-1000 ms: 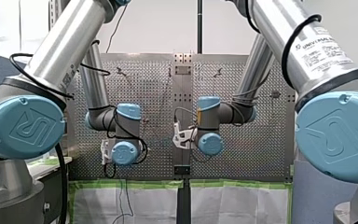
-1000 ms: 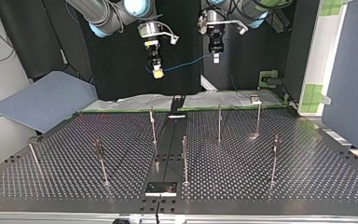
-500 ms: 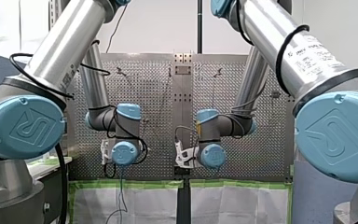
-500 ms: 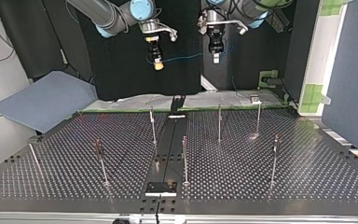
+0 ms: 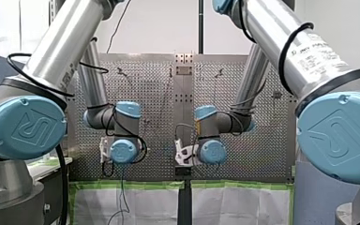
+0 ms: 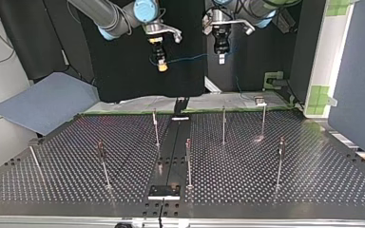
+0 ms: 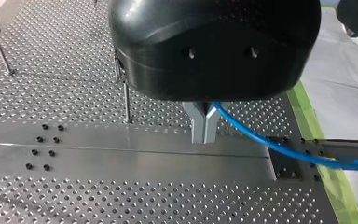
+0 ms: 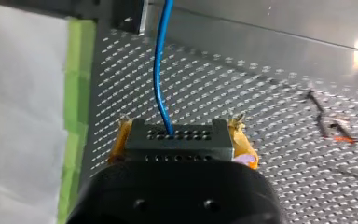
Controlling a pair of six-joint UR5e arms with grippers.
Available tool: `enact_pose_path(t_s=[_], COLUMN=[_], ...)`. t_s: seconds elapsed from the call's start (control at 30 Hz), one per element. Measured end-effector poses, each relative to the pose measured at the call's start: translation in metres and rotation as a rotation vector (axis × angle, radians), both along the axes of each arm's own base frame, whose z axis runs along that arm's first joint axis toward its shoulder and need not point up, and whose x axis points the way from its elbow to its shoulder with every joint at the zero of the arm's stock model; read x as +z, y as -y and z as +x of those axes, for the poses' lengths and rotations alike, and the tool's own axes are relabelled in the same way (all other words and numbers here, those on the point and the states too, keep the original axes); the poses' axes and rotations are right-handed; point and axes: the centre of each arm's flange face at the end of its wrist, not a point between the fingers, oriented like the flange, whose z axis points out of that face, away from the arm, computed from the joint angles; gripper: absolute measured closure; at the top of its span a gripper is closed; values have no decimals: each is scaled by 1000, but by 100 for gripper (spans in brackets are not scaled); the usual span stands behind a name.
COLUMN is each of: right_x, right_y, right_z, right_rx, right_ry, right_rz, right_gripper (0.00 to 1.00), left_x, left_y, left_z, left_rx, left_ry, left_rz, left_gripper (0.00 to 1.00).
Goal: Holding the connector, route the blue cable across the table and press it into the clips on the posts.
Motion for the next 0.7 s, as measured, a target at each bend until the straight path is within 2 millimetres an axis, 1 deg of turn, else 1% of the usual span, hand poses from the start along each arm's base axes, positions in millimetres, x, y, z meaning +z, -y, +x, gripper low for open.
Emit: enact_pose_path(t_s=[0.27,0.4,0.53,0.7], right_x=[47,73,109,152], right_y=[19,27,33,33], right_z=[22,33,48,64], right_rx=[33,58,99,159], right_ry=[106,162,229,281], right_rz=[-5,-5,-7,-24], right_gripper=[100,100,100,100], left_x=[20,35,54,83], left_y=[-7,-9,-9,-9], left_z=[5,14,28,44], left_rx=[46,87,132,186], left_ry=[6,26,55,97], left_rz=[-13,-32,-39,-59], left_gripper=[100,100,100,100])
